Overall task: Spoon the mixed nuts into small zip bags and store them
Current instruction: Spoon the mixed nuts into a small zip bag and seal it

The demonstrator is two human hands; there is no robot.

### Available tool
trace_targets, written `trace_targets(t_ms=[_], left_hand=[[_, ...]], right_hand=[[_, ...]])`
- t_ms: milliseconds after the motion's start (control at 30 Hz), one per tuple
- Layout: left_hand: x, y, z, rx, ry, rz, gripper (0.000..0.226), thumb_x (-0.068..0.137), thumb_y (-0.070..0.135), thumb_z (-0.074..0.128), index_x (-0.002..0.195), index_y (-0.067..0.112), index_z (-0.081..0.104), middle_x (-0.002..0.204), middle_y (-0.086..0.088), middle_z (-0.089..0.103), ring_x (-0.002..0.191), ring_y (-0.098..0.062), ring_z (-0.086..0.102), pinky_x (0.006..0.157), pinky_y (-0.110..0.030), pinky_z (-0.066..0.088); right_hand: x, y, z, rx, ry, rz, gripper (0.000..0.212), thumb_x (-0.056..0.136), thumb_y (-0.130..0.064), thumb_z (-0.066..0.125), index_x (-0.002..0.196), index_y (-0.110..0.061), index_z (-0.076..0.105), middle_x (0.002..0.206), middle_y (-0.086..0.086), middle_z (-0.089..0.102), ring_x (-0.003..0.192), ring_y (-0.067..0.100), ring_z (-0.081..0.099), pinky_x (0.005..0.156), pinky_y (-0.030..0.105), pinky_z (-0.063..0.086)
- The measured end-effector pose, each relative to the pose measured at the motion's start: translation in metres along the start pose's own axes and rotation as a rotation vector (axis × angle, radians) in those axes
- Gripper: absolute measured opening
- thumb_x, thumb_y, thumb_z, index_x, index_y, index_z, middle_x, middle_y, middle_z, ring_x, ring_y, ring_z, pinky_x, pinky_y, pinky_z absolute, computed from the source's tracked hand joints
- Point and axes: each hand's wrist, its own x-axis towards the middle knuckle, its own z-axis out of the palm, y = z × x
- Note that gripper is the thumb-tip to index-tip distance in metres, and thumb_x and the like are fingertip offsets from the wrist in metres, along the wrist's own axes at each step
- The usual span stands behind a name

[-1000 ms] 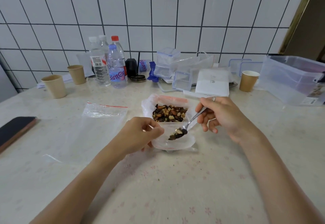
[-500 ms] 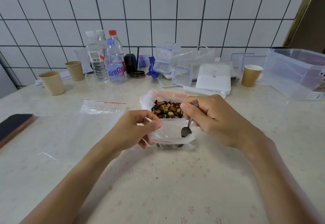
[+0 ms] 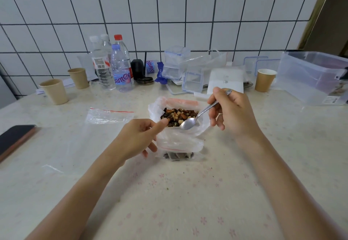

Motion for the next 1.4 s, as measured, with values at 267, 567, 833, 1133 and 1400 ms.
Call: trace_targets(t_ms=[267, 567, 833, 1133, 1400], left_hand=[[0.029, -0.020, 0.001, 0.246, 0.265, -0.016, 0.052, 0.094, 0.066, 0.054, 0.093, 0.016, 0.066, 0.072, 0.002, 0.075, 0.065, -0.019, 0.071, 0.065, -0.036, 0.060], [0.042, -0.018, 0.015, 0.222, 0.269, 0.105, 0.029, 0.097, 0.043, 0.067, 0.110, 0.018, 0.073, 0.089, 0.009, 0.071, 0.076, -0.009, 0.066, 0.075, -0.035, 0.059], [0.036, -0.016, 0.016, -0.027, 0.227, 0.167, 0.007, 0.099, 0.029, 0.067, 0.105, 0.032, 0.064, 0.089, 0.010, 0.074, 0.062, 0.000, 0.071, 0.056, -0.027, 0.057], [0.034, -0.015, 0.016, -0.048, 0.240, 0.173, 0.010, 0.100, 0.027, 0.067, 0.109, 0.026, 0.066, 0.091, 0.007, 0.075, 0.063, -0.003, 0.071, 0.052, -0.025, 0.059], [0.034, -0.015, 0.017, -0.076, 0.263, 0.142, 0.017, 0.098, 0.030, 0.068, 0.113, 0.023, 0.069, 0.086, 0.007, 0.076, 0.061, -0.006, 0.072, 0.051, -0.027, 0.055]], right_hand=[[0.004, 0.017, 0.007, -0.105, 0.120, 0.128, 0.038, 0.109, -0.032, 0.045, 0.086, -0.008, 0.064, 0.061, 0.002, 0.069, 0.049, 0.015, 0.060, 0.038, 0.021, 0.037], [-0.001, 0.028, 0.027, -0.168, 0.013, 0.213, 0.029, 0.107, -0.022, 0.047, 0.094, -0.008, 0.068, 0.075, 0.005, 0.076, 0.057, 0.020, 0.068, 0.038, 0.025, 0.043], [0.000, 0.033, 0.026, 0.046, -0.015, 0.399, 0.024, 0.107, -0.018, 0.052, 0.106, 0.000, 0.067, 0.084, 0.011, 0.080, 0.056, 0.025, 0.068, 0.038, 0.028, 0.046], [0.002, 0.035, 0.026, 0.158, 0.034, 0.500, 0.023, 0.104, -0.015, 0.051, 0.104, 0.001, 0.067, 0.084, 0.015, 0.079, 0.053, 0.024, 0.067, 0.038, 0.027, 0.045], [0.006, 0.036, 0.022, 0.157, 0.082, 0.460, 0.029, 0.108, -0.021, 0.047, 0.099, -0.004, 0.068, 0.081, 0.014, 0.079, 0.052, 0.023, 0.065, 0.035, 0.026, 0.041]])
